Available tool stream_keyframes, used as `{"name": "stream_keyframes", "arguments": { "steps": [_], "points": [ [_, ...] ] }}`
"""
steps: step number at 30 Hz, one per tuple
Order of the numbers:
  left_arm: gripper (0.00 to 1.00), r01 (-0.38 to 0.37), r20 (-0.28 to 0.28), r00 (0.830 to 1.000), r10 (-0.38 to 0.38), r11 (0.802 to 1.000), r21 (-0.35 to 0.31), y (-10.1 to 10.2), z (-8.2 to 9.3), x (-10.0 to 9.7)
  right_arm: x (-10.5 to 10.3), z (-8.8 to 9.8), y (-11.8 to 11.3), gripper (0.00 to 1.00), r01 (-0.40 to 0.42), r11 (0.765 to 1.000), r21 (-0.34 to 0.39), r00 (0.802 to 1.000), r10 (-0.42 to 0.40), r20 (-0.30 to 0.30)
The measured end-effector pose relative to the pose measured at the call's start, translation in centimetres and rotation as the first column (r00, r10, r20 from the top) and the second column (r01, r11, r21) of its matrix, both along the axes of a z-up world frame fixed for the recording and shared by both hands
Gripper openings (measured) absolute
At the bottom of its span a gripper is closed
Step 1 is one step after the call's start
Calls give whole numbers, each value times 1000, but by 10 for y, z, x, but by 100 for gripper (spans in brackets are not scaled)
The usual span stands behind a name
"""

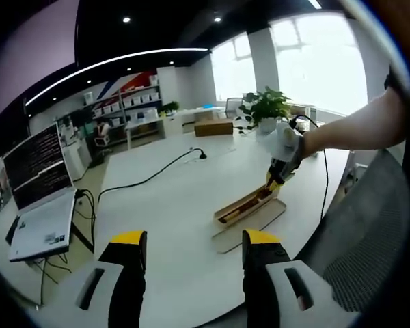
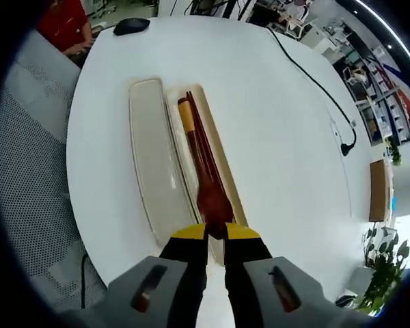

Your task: Arrange the utensils inside the cutlery case until each visible utensil rests in its matching compartment.

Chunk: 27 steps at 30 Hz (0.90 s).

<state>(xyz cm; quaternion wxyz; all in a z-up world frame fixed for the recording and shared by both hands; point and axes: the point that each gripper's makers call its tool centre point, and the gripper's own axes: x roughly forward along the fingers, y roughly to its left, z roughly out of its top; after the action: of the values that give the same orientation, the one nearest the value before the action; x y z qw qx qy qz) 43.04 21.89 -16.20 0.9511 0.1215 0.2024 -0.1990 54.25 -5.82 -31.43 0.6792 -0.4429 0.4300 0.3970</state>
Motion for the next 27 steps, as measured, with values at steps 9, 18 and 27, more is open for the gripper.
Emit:
{"name": "stream_keyframes", "arguments": {
  "steps": [9, 18, 27],
  "points": [
    [58, 1, -8, 1000, -1, 1000, 16, 1, -3, 1, -11, 4, -17, 5, 39, 999, 6, 999, -39, 5],
    [58, 5, -8, 1000, -4, 1000, 18, -1, -3, 1, -18, 18, -24, 5, 71, 997, 28, 997, -72, 30],
    [57, 22, -26, 999, -21, 999, 37, -5, -7, -2, -35, 23, -36, 5, 81, 996, 33, 996, -83, 44]
  ]
}}
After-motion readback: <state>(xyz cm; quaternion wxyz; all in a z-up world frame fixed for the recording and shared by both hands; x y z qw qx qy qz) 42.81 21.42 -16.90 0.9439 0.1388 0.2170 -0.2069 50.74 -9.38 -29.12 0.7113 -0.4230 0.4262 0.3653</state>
